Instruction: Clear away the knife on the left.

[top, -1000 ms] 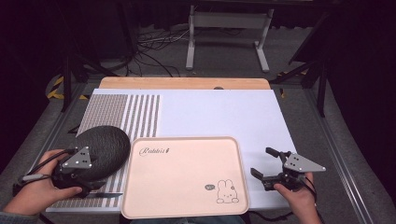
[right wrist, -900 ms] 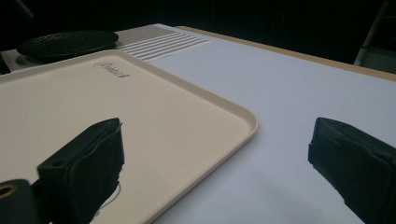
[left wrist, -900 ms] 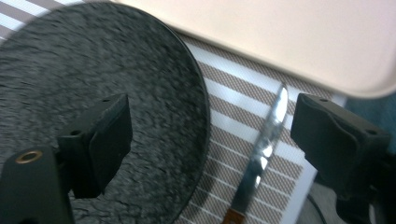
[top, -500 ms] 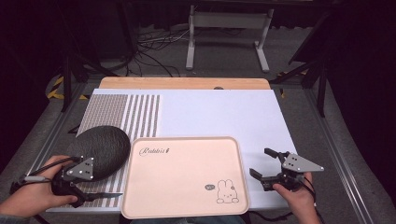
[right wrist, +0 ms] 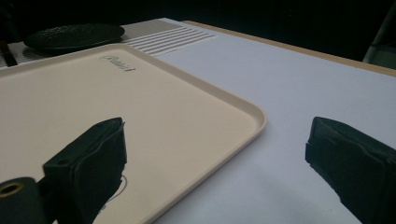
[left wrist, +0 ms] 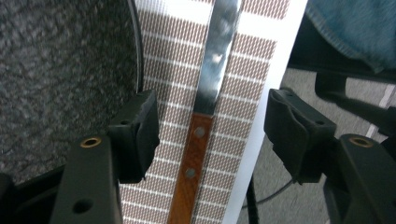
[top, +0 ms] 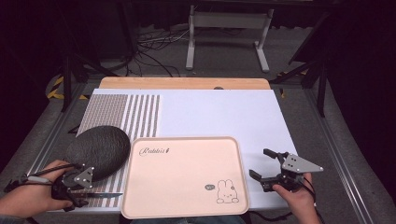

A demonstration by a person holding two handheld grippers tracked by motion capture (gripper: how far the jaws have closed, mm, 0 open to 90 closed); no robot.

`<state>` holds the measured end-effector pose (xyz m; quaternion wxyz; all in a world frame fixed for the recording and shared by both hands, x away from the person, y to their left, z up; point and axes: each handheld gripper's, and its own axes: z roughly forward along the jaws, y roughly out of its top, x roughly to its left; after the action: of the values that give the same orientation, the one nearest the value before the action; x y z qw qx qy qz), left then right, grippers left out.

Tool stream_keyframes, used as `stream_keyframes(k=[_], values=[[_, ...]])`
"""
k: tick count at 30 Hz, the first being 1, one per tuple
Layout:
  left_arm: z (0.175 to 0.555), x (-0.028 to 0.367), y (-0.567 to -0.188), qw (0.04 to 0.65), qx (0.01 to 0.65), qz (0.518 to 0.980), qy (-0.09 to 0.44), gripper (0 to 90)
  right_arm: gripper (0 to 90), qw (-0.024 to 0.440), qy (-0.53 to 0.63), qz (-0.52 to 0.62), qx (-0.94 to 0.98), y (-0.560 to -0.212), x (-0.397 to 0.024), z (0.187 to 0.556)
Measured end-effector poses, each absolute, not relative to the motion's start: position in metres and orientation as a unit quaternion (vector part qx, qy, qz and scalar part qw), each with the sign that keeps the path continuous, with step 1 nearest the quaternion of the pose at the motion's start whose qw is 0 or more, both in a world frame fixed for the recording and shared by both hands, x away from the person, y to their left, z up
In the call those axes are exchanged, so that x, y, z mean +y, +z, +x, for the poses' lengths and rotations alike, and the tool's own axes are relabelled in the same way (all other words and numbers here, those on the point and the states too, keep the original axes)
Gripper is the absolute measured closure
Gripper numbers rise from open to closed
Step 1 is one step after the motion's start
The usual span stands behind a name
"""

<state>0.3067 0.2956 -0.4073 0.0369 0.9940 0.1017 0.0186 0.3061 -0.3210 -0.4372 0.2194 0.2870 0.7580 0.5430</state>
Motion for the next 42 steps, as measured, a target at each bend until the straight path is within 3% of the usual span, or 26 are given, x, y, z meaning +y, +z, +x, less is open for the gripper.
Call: stream_keyframes(k=[4,11,15,23,36,42], values=[[0.308,0.296,-0.412,0.004,0.086,0.996,0.022,40.7,5.8,0.218,0.543,0.284,0.76,-0.437,-0.321,0.306],[0.314,0.297,-0.416,-0.029,0.061,0.998,0.017,56.7,6.2,0.214,0.544,0.28,0.762,-0.437,-0.321,0.305],[0.315,0.298,-0.42,-0.035,0.036,0.999,0.012,58.9,6.4,0.21,0.545,0.277,0.763,-0.437,-0.322,0.304],[0.315,0.299,-0.426,-0.073,0.018,0.997,0.005,76.1,6.5,0.208,0.543,0.271,0.767,-0.438,-0.321,0.302],[0.316,0.299,-0.425,-0.076,0.011,0.997,0.004,77.1,6.8,0.205,0.544,0.272,0.766,-0.439,-0.323,0.302],[0.318,0.303,-0.419,-0.044,0.029,0.999,-0.001,77.4,6.8,0.208,0.541,0.275,0.767,-0.439,-0.323,0.302]])
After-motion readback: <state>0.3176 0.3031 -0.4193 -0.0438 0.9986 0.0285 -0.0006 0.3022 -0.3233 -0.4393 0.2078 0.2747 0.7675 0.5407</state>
